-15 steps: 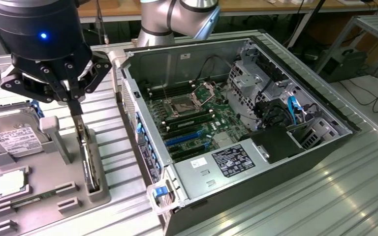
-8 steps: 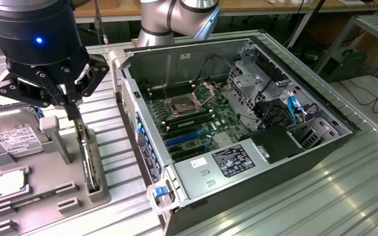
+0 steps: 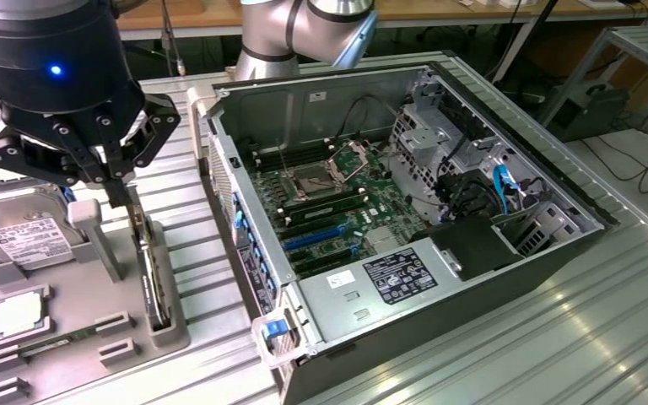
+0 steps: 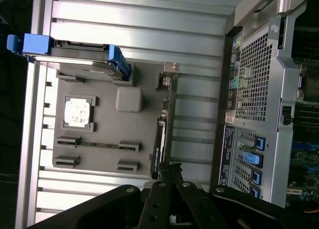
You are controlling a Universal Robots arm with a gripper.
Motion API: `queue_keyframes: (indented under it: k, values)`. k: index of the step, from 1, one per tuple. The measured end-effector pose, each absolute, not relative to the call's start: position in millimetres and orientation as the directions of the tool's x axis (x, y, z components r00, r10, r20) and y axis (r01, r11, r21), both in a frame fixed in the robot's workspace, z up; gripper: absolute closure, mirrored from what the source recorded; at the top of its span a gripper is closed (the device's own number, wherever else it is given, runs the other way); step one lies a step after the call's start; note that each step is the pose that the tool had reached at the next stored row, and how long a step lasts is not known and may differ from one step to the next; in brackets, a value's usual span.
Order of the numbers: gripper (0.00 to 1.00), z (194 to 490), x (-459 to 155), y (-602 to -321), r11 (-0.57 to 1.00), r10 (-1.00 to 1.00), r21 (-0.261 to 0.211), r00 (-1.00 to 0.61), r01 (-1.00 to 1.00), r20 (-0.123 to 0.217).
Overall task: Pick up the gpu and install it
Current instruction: 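Reach for the gpu, then pick up the gpu and move the gpu toward the slot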
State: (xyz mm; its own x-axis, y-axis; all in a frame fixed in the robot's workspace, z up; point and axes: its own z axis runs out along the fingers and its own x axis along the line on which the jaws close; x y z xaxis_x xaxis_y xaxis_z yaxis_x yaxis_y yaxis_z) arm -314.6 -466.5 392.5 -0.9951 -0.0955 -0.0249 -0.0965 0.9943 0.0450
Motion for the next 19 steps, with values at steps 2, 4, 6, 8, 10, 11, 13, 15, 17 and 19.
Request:
queue_keyframes:
  k: [2, 4, 6, 8, 10, 11, 13, 15, 17, 19]
  values:
    - [0.89, 392.5, -315.0, -465.5, 0.994, -0.095, 0.045, -0.995, -0.096, -0.025]
    - [0.89, 392.5, -315.7, -465.4, 0.994, -0.095, 0.045, -0.995, -0.097, -0.025]
    - [0.89, 392.5, -315.6, -465.4, 0.994, -0.096, 0.045, -0.995, -0.097, -0.025]
    - [0.89, 392.5, -315.6, -465.3, 0.994, -0.095, 0.045, -0.995, -0.096, -0.025]
    - [0.89, 392.5, -315.6, -465.3, 0.994, -0.096, 0.045, -0.995, -0.097, -0.025]
    - [0.89, 392.5, -315.6, -465.3, 0.994, -0.095, 0.045, -0.995, -0.097, -0.025]
    - [0.89, 392.5, -315.6, -465.3, 0.994, -0.095, 0.045, -0.995, -0.097, -0.025]
    - [0.89, 392.5, -315.6, -465.3, 0.994, -0.095, 0.045, -0.995, -0.097, -0.025]
    - [0.89, 392.6, -315.6, -465.3, 0.994, -0.095, 0.045, -0.995, -0.096, -0.025]
    - [0.89, 392.5, -315.6, -465.3, 0.994, -0.095, 0.045, -0.995, -0.097, -0.025]
